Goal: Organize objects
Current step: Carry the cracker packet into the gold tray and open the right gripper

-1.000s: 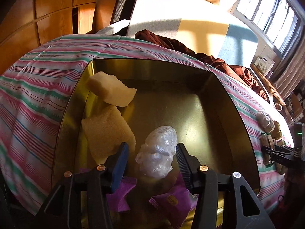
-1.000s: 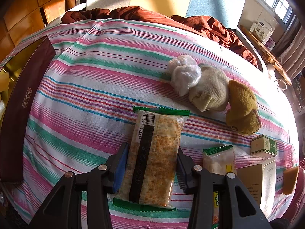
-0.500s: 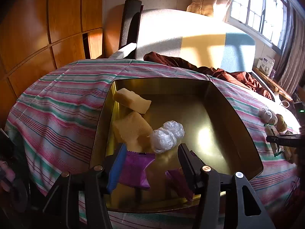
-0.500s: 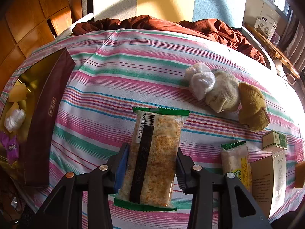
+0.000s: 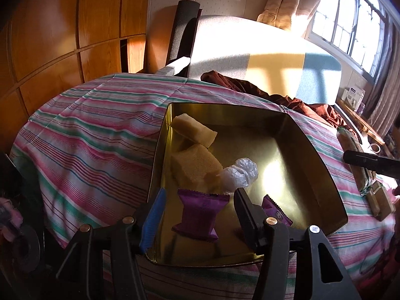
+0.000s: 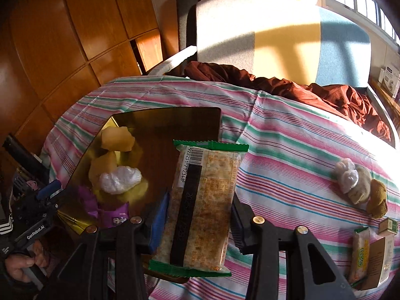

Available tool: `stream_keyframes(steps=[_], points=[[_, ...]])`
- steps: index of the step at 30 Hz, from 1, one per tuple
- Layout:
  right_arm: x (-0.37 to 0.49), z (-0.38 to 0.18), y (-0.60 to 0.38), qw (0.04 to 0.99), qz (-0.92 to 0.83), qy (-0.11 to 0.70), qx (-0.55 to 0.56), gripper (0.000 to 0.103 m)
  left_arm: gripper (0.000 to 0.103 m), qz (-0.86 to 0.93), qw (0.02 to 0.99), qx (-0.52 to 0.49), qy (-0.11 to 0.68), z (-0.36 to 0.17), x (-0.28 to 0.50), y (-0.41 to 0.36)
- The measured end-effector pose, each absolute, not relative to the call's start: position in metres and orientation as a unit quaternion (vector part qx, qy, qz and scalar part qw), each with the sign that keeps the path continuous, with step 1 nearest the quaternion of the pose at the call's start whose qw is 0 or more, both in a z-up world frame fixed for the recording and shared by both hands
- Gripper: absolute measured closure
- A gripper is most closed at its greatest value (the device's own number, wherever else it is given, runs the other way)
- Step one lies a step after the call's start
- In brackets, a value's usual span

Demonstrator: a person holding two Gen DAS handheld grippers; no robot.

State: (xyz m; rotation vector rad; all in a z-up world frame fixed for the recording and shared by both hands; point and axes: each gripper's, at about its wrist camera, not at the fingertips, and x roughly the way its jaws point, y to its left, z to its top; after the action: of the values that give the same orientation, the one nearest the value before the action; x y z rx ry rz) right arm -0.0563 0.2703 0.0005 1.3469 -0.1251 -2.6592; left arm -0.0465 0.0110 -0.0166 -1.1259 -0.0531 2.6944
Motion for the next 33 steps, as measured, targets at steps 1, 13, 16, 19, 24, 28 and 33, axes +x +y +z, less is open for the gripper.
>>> stream_keyframes(steps=[1,13,16,19,24,28,33], points=[[-0.057,-0.003,0.26,0.083,-0.885,-0.036,0.456,0.059,0.044,0.918,0.108,-0.382,-0.02,-0.015,-0.047,0.007],[-0.073,-0.058,0.195,0.14,-0.837,0.02,0.528,0.049,0.044,0.918,0.078,-0.387,-0.04,-0.02,-0.048,-0.029],[-0.069,-0.057,0.192,0.166,-0.834,-0.005,0.526,0.044,0.044,0.917,0.08,-0.389,-0.04,-0.022,-0.047,-0.029],[-0.064,-0.05,0.193,0.152,-0.844,0.0,0.514,0.044,0.043,0.917,0.084,-0.387,-0.036,-0.021,-0.045,-0.025],[-0.051,-0.033,0.208,0.137,-0.862,0.001,0.488,0.032,0.04,0.918,0.093,-0.384,-0.03,-0.018,-0.042,-0.016],[-0.042,-0.019,0.224,0.117,-0.876,0.003,0.468,0.022,0.034,0.92,0.1,-0.379,-0.023,-0.013,-0.038,-0.008],[-0.03,-0.009,0.249,0.094,-0.886,0.005,0.454,0.022,0.032,0.92,0.11,-0.376,-0.013,-0.01,-0.035,0.003]])
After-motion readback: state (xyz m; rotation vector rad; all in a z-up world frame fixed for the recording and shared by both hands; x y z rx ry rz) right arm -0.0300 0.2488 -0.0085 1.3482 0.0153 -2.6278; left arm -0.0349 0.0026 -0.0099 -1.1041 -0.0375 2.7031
